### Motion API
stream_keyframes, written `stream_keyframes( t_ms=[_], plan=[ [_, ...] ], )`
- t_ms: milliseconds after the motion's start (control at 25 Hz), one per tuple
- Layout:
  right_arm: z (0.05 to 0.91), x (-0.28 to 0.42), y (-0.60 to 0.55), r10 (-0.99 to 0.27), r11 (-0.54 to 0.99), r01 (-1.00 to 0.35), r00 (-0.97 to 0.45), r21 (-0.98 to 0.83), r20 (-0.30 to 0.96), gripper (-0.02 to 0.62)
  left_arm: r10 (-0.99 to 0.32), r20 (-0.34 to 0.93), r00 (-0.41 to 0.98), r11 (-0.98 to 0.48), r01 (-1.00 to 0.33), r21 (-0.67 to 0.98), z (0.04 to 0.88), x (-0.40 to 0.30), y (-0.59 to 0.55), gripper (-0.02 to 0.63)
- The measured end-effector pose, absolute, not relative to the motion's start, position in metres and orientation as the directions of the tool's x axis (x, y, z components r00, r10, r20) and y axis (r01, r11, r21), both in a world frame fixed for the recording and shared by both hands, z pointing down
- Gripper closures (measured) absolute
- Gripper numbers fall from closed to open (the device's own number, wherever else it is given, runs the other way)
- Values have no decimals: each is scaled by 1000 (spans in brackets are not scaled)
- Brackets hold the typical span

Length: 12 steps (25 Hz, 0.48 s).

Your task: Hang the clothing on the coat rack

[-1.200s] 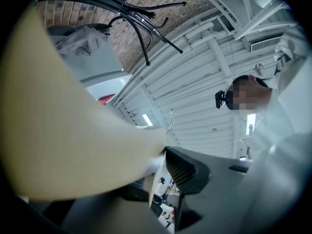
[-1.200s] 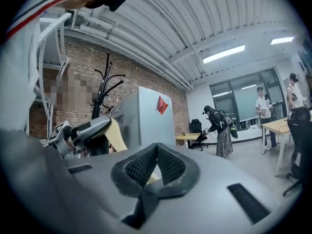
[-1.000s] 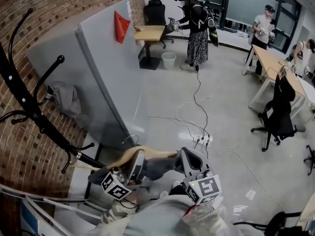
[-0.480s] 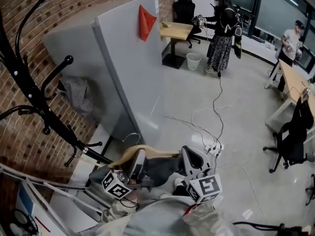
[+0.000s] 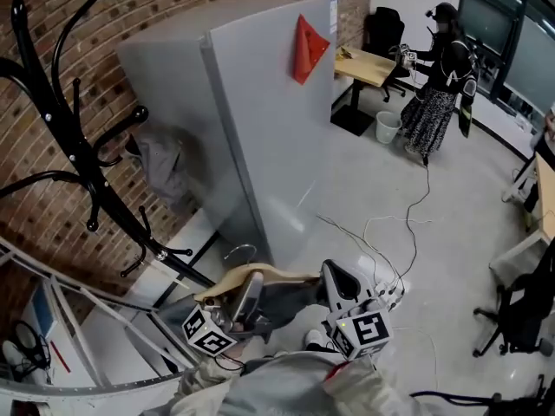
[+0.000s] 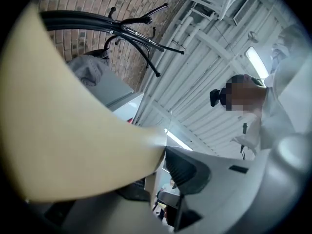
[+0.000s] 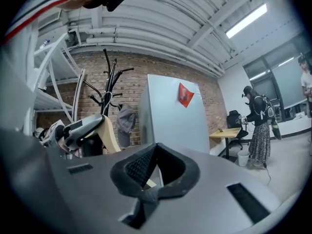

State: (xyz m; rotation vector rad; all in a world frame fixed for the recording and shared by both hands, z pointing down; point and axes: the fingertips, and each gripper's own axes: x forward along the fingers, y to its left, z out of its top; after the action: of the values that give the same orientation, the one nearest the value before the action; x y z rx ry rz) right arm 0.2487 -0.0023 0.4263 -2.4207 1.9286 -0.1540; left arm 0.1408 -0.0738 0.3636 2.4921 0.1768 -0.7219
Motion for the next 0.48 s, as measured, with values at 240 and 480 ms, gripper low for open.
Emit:
stream_keyframes(
  t_ms=[240, 480],
  plan=[
    [429, 257, -33, -997, -65, -993, 60, -95, 49, 571, -151, -527, 837, -873, 137, 468, 368, 141, -86, 505],
    [434, 260, -48, -996, 63, -992, -69, -113, 49, 571, -252, -527, 812, -887, 25, 462, 368, 139, -90, 505]
  ],
)
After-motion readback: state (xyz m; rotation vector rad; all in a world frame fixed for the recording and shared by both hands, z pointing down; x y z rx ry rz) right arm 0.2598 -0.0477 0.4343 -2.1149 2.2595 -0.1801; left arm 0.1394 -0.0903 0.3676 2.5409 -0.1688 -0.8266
